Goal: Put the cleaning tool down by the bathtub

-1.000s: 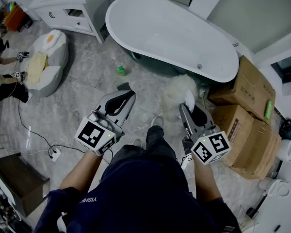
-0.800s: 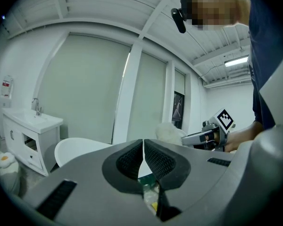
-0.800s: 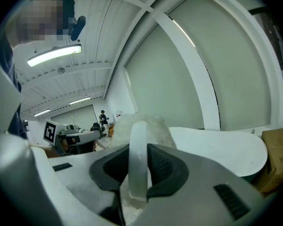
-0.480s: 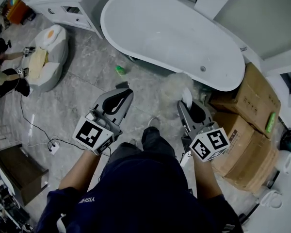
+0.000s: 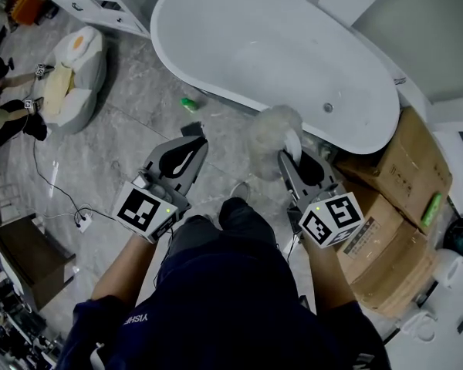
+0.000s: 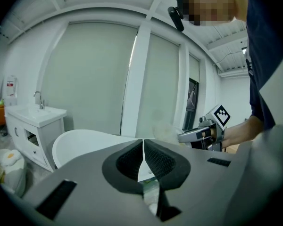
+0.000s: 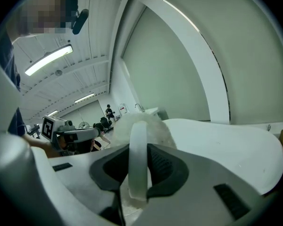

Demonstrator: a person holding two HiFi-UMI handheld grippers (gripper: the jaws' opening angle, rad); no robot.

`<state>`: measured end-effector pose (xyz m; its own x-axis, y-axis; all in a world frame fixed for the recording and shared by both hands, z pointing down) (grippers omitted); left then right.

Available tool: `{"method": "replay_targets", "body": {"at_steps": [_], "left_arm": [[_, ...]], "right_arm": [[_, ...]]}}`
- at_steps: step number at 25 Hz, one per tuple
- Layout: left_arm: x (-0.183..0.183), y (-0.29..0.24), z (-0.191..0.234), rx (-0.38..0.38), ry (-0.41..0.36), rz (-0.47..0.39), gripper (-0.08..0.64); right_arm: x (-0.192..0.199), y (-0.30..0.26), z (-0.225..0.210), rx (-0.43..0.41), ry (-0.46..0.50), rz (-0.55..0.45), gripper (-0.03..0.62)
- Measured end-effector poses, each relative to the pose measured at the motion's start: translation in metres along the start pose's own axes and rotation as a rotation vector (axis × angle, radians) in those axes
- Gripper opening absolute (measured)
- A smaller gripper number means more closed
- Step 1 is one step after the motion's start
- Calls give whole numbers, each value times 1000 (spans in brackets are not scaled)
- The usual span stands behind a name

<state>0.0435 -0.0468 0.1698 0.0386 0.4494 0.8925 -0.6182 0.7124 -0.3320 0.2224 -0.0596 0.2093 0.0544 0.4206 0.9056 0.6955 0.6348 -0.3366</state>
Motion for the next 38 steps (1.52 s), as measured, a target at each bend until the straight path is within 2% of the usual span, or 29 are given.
{"method": "replay_targets", "body": {"at_steps": [10, 20, 25, 32, 38], "left_arm": [[24, -32, 34, -55, 32, 36, 37], [95, -43, 84, -86, 109, 92, 37], [134, -50, 119, -90, 141, 114, 37], [209, -53, 170, -108, 205, 145, 37], [290, -58, 211, -94, 231, 204, 37]], "right_arm": [[26, -49, -34, -40, 19, 84, 94], [87, -112, -38, -78, 82, 197, 94], [136, -156, -33, -118, 136, 282, 94], [219, -214, -25, -182, 244, 432, 94], [311, -269, -30, -226, 368, 564, 94]]}}
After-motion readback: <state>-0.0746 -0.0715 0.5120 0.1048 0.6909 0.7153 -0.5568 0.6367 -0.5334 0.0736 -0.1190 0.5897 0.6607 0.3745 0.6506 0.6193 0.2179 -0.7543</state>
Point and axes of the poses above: the fingertips, and each gripper's own axes: y backward along the fingers, z to its left, x out of its underside, the point moved 2 cm from there along y, backward along the fingers, and after that the axes turned 9 degrees about y, right-handed, at the moved point
